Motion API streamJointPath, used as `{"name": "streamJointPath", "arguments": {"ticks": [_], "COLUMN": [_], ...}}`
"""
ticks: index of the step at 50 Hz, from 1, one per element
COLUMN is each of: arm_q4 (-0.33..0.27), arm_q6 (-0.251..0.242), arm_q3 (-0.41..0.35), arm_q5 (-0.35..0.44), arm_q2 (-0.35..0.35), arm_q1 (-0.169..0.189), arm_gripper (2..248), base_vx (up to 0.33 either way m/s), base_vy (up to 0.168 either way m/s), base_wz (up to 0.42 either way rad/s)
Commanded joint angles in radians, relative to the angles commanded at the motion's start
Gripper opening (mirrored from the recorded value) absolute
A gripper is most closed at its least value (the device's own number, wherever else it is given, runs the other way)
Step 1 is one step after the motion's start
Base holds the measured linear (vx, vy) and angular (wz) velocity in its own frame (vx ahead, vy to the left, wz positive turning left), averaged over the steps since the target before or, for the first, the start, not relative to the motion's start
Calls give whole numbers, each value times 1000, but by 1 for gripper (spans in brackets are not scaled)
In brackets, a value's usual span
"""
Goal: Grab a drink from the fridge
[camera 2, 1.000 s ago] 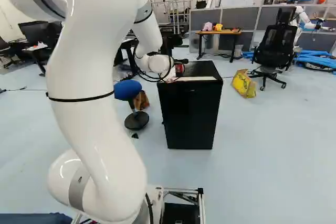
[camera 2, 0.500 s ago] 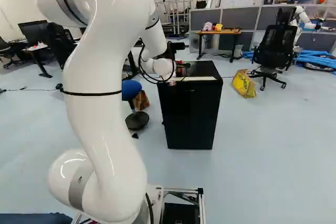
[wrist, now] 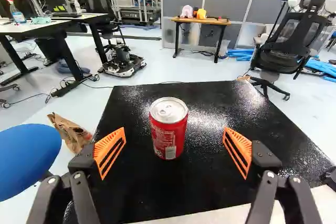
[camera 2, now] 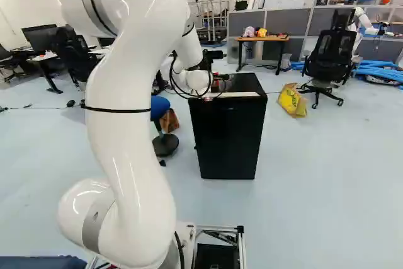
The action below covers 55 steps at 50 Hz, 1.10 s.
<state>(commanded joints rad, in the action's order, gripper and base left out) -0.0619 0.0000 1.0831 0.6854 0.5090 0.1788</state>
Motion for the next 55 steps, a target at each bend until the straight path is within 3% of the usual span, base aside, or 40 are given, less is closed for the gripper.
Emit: {"name": "streamJointPath", "arguments": {"ticks": [24, 55], "arm_q4": [0, 0], "arm_q6": [0, 0], "arm_q3": [75, 79], "arm_q5": [19, 44], "arm_q2": [85, 87], "arm_q1": [-1, -1], "arm_gripper": [247, 247], "base_vx": [0, 0], "base_vy": [0, 0], "base_wz": [0, 0]}}
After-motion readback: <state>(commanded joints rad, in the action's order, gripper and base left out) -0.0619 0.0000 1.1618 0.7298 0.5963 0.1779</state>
